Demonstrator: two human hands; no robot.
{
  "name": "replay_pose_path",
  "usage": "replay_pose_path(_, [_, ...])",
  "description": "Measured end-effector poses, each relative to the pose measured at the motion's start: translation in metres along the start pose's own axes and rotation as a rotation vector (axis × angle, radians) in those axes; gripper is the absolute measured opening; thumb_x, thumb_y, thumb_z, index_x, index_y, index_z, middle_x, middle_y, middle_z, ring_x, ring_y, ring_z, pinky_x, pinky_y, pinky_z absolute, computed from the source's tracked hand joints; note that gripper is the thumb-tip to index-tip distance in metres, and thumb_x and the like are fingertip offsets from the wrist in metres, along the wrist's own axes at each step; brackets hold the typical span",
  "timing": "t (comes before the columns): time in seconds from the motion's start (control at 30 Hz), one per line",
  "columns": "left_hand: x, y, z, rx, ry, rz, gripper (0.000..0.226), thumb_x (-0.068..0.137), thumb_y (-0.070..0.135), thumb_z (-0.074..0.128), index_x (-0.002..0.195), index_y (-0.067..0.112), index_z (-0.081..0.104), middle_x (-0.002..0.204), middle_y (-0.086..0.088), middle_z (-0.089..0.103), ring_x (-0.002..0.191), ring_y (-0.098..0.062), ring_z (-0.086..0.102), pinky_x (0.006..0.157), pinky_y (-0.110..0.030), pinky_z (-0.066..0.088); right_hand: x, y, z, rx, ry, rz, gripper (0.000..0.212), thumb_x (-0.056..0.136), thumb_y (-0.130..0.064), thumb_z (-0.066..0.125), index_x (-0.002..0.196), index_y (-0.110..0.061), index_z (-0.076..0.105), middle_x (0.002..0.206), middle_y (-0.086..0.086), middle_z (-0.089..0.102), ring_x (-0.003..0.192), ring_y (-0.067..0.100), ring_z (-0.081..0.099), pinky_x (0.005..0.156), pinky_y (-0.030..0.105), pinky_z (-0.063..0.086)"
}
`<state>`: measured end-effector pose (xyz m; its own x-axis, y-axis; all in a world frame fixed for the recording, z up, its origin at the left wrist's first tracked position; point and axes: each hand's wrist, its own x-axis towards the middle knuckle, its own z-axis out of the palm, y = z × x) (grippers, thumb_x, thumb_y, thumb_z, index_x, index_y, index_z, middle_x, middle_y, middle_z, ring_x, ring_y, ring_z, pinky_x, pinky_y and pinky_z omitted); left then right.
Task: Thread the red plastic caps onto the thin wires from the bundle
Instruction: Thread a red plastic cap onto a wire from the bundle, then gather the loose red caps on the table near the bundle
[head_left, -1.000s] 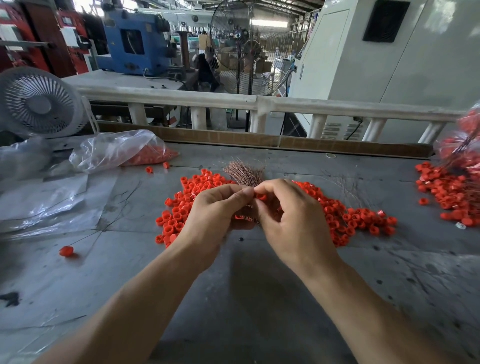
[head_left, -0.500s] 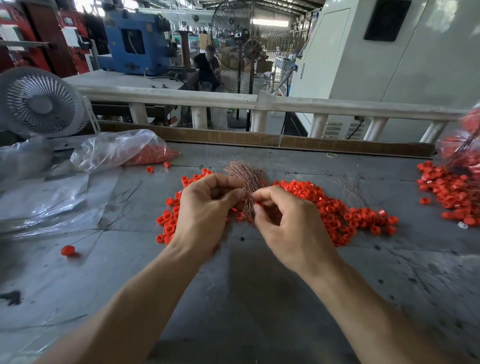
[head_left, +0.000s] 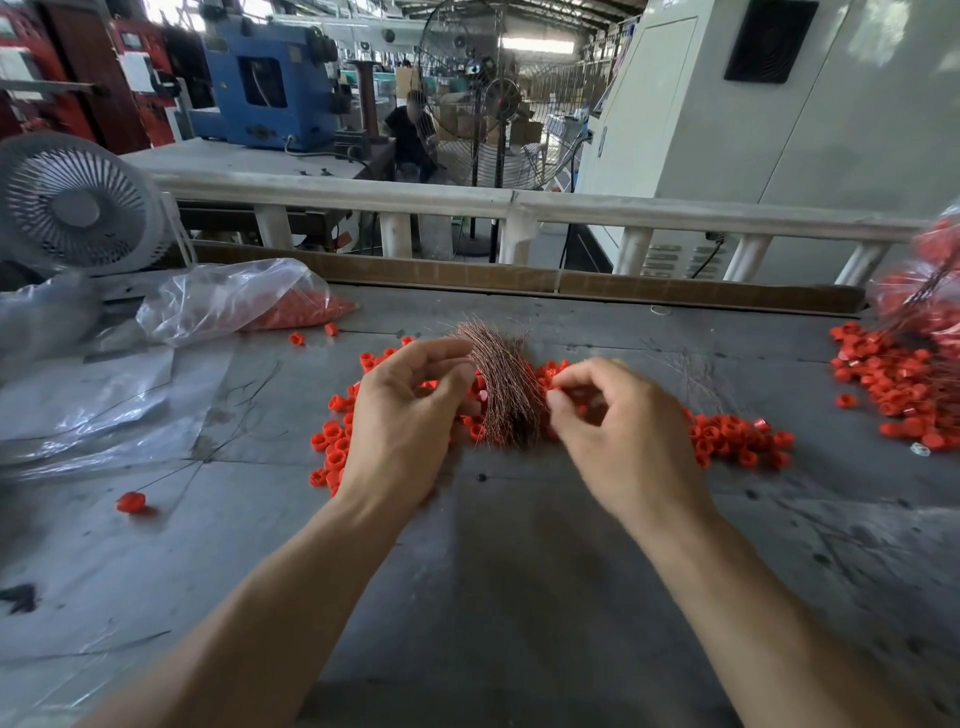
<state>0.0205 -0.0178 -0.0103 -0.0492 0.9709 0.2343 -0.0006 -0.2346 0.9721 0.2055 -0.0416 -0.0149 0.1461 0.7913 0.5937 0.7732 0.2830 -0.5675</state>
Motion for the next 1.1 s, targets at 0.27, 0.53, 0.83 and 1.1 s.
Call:
replay_pose_path(0.27, [0.004,-0.003,0.003,0.068,0.006,-0.044,0.021,0.098,0.007,0.063,0.09,0.02,0.077,0.08,-0.002,0.077,0.066,-0.012,0.07,0.065,-0.039,0.058,0.022,0.049,-0.039,-0.443,0.039,0.452,0.013,0.087,-0.033,0.07,0.092,-0.021,0.075,0.101,0.005,0.075,0.098,0.033,0.068,0.077,0.036,0.05])
replay_pose_path(0.53, [0.005,-0.004,-0.002,0.152,0.015,-0.016,0.021,0.098,0.007,0.063,0.091,0.022,0.077,0.08,0.0,0.076,0.065,-0.006,0.069,0.064,-0.032,0.061,0.028,0.078,-0.068,-0.535,-0.044,0.681,0.015,0.084,-0.03,0.07,0.093,-0.023,0.079,0.105,0.013,0.075,0.103,0.039,0.068,0.083,0.039,0.051])
replay_pose_path(0.83, [0.007,-0.004,-0.005,0.191,0.042,-0.015,0.023,0.097,0.007,0.062,0.09,0.024,0.077,0.08,0.003,0.077,0.067,-0.009,0.07,0.065,-0.035,0.063,0.029,0.075,-0.07,-0.558,-0.032,0.654,0.015,0.085,-0.036,0.068,0.084,-0.023,0.076,0.101,0.012,0.075,0.1,0.04,0.067,0.084,0.04,0.053])
replay_pose_path(1.1, [0.008,-0.006,-0.01,0.56,0.093,0.089,0.014,0.093,0.021,0.067,0.087,0.031,0.075,0.067,0.017,0.066,0.06,0.0,0.061,0.05,-0.012,0.038,0.019,0.047,-0.038,-0.378,0.015,0.398,0.013,0.089,-0.033,0.068,0.086,-0.024,0.076,0.09,0.0,0.076,0.092,0.031,0.068,0.075,0.034,0.051])
